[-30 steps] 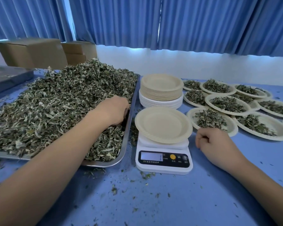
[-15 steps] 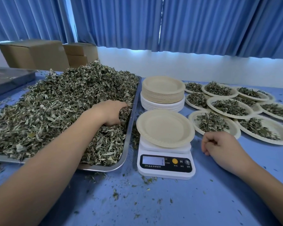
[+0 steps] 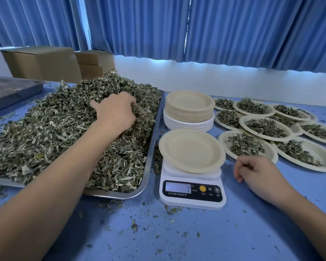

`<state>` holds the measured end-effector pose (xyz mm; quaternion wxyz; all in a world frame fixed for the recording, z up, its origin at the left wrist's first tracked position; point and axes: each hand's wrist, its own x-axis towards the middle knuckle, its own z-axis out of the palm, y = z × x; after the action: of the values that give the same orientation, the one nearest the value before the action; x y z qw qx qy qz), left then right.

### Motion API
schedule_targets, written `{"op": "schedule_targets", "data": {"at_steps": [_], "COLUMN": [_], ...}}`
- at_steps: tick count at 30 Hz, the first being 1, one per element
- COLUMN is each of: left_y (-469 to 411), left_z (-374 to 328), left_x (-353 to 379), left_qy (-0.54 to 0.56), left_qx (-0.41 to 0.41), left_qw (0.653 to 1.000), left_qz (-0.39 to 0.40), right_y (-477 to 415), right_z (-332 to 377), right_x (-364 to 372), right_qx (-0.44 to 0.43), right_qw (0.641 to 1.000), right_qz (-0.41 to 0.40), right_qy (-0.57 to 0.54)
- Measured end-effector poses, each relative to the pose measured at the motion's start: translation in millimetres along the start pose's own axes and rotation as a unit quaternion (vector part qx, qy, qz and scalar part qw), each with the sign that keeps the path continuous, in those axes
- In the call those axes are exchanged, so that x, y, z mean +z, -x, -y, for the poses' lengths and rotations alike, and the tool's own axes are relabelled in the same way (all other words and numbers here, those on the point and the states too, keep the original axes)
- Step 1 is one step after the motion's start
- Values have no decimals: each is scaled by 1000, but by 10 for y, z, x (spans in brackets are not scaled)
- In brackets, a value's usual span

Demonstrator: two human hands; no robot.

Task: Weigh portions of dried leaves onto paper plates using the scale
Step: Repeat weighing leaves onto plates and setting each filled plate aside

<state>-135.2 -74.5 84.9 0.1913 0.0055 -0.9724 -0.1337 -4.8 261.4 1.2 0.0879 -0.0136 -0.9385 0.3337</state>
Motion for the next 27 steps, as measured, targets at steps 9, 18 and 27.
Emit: {"op": "schedule_targets", "data": {"at_steps": [9,18,27], "left_y": [-13,-33,-25], "left_z": [-62,-87,-48], "left_x": [-40,-51,-105], "left_qy": [60,55,27], "left_qx": [71,93,58], "left_qw": [996,994,996], "left_qz": [3,3,-65], "right_y": [2,-13,-15], "right_z": [17,0,-29], "right_x": [-5,-11,-12], "right_qx": [9,3,-3], "right_qw": [999,999,999], "right_qz": [3,8,12], "right_qy": [-36,-43,-48]}}
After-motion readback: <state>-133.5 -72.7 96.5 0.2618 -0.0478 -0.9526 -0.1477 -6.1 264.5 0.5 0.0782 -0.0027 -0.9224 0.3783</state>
